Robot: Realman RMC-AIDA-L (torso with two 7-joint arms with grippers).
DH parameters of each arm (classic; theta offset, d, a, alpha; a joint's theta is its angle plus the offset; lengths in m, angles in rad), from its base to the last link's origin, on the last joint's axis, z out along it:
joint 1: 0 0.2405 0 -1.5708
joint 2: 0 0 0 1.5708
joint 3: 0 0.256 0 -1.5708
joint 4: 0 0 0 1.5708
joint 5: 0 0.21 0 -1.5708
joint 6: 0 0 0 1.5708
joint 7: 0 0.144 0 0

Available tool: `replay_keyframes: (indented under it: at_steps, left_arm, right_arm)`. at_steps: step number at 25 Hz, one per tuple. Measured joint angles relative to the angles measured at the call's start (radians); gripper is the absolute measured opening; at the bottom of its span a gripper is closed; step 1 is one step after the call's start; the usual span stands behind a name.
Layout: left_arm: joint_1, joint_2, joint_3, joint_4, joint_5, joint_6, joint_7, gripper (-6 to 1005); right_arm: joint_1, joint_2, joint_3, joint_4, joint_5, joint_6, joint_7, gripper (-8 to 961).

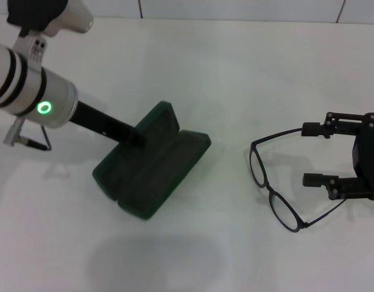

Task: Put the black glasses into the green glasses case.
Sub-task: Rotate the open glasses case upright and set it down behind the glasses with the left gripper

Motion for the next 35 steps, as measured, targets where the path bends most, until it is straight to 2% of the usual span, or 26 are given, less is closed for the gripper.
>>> replay_keyframes:
  at_steps: [7,12,15,16,19,21,28,35]
  left_arm:
    - [-0.069,0.014,-0.041,-0.016,0.000,-0.033,0.180,206]
    - [-0.160,0.014,-0.066,-0.098,0.000,-0.155,0.513,206]
    - [-0.274,0.007,-0.065,-0.232,-0.001,-0.254,0.706,206]
    - [-0.300,0.005,-0.064,-0.266,-0.001,-0.272,0.728,206]
    - [-0.444,0.003,-0.059,-0.444,-0.001,-0.319,0.783,205]
    - [-0.530,-0.011,-0.051,-0.554,0.021,-0.336,0.833,205]
    - [-0.551,-0.022,0.046,-0.579,0.047,-0.353,0.836,205]
    - [-0.547,-0.022,0.046,-0.571,0.011,-0.361,0.827,206]
  right_arm:
    - [0.000,0.007,0.000,-0.027,-0.043,-0.006,-0.003,693]
    - [0.000,0.035,0.000,-0.049,-0.099,-0.011,-0.004,692]
    - [0.003,0.054,0.000,-0.051,-0.129,-0.005,-0.005,691]
    - [0.005,0.060,0.000,-0.050,-0.136,0.000,-0.005,690]
    - [0.010,0.080,0.000,-0.046,-0.150,0.025,-0.004,690]
    - [0.011,0.090,0.000,-0.049,-0.164,0.048,-0.001,689]
    - [0.011,0.089,0.004,-0.051,-0.165,0.053,-0.001,687]
    - [0.010,0.082,0.012,-0.046,-0.167,0.053,0.003,685]
